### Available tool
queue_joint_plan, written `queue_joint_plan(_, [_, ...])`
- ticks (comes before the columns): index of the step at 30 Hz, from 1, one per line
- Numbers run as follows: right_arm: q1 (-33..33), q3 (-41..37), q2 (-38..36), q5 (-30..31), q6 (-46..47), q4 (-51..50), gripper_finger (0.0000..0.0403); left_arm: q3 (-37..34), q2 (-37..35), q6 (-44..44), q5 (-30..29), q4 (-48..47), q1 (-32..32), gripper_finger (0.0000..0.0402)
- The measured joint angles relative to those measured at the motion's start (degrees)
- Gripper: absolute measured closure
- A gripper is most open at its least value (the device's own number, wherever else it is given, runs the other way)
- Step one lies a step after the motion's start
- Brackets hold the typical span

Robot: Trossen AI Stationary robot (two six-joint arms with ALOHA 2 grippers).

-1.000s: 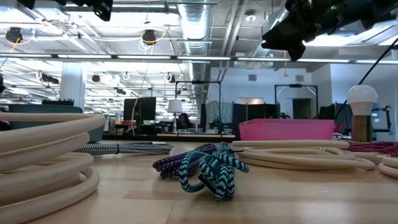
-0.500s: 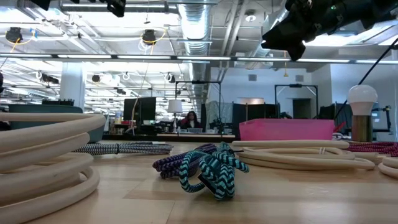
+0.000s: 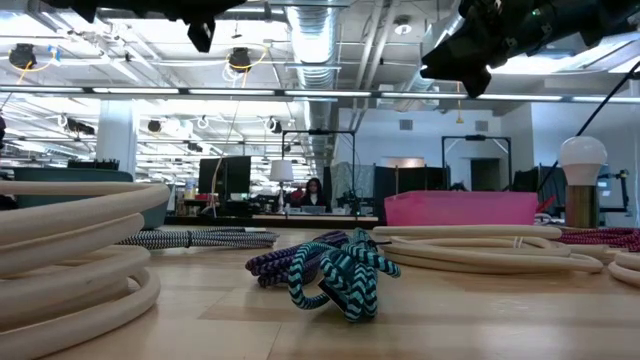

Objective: Pick & Place USB Port
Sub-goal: Put the gray charger cable in the blue bin

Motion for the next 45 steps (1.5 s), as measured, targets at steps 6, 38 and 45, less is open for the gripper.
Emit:
queue_joint_plan(6, [-0.11, 0.0, 0.0, 0.13, -0.17, -0.02, 0.0282, 0.02, 0.61, -3.97, -0.86, 0.03, -0.1, 0.0396])
queue_joint_plan(38, [-0.11, 0.0, 0.0, 0.15, -0.13, -0.07, 0.0282, 0.04, 19.91, -4.25, -10.24, -4.16, -7.5, 0.0284])
queue_joint_plan(45, [-0.11, 0.0, 0.0, 0.14, -0.11, -0.14, 0.0282, 0.04, 23.46, -9.57, -5.36, -6.13, -7.5, 0.0275])
